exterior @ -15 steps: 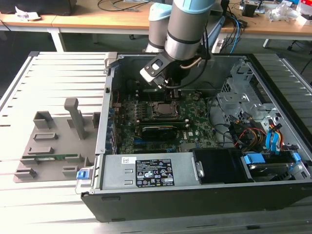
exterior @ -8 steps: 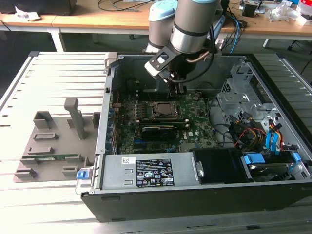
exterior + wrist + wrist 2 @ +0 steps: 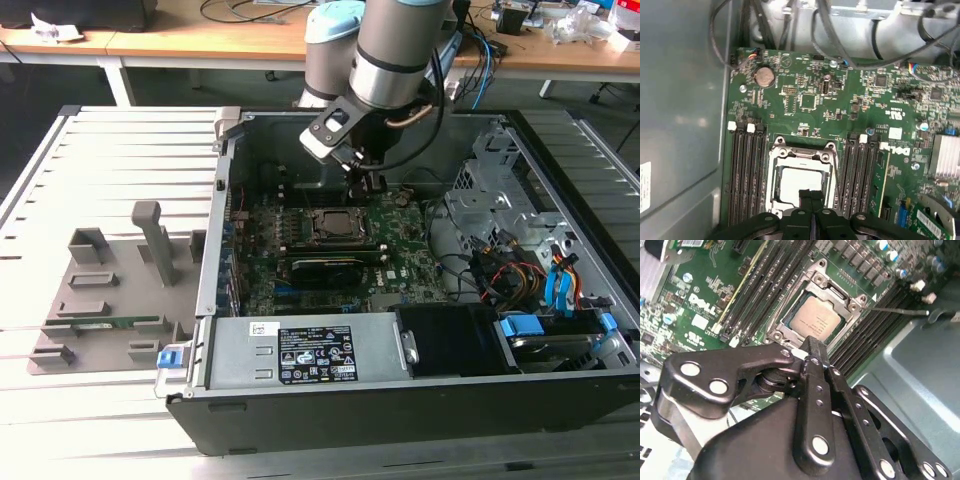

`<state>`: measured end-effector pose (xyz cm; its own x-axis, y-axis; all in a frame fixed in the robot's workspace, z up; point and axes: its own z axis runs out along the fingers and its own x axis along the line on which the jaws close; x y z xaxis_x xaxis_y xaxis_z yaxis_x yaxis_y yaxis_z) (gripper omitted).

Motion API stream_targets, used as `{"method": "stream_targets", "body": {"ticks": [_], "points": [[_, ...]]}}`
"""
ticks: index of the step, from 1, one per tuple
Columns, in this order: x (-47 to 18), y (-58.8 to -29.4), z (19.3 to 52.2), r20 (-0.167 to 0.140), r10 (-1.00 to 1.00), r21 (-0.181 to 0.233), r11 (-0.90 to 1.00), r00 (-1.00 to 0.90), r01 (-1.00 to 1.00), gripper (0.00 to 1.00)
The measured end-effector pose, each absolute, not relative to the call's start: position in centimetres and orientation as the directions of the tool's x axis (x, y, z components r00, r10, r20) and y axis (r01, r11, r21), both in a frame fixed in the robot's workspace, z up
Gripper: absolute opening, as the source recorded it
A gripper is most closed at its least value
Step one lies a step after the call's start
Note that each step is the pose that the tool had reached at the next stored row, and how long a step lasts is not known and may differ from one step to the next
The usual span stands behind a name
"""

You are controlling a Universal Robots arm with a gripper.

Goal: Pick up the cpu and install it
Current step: 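Install the first cpu locking lever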

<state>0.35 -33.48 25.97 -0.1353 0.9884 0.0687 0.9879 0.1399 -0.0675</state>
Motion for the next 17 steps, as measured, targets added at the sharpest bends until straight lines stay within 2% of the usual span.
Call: {"method": "stream_targets", "body": {"ticks": [6, 17], "points": [[0.35, -33.48, 25.97, 0.069, 0.926, -0.067, 0.376, -0.372, 0.924, 0.11], [0.35, -33.48, 25.97, 0.069, 0.845, -0.068, 0.535, -0.531, 0.842, 0.11]]}}
